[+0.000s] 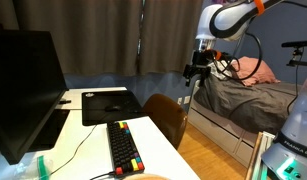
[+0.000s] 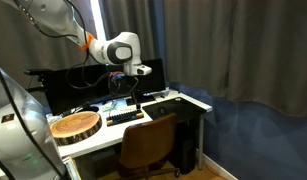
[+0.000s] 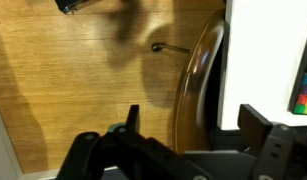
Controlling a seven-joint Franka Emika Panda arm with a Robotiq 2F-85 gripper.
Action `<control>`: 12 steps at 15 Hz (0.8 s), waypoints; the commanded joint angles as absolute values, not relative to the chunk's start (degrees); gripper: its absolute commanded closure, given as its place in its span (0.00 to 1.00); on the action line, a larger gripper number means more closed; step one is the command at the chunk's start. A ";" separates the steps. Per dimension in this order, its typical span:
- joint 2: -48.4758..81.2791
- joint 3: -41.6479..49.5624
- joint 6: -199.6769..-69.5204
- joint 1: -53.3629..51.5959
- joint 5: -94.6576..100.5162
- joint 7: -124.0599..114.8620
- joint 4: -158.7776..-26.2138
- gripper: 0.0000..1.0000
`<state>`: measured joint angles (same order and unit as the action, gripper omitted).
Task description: Pull the chair away from the table
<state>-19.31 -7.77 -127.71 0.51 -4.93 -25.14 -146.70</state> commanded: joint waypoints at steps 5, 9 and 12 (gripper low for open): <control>-5.69 -4.54 -138.86 -0.22 -7.80 -20.95 -141.74 0.00; 2.05 -3.56 -141.88 -0.62 -10.23 -14.91 -137.40 0.00; 7.78 -3.35 -141.78 -0.05 -15.51 -7.92 -133.42 0.00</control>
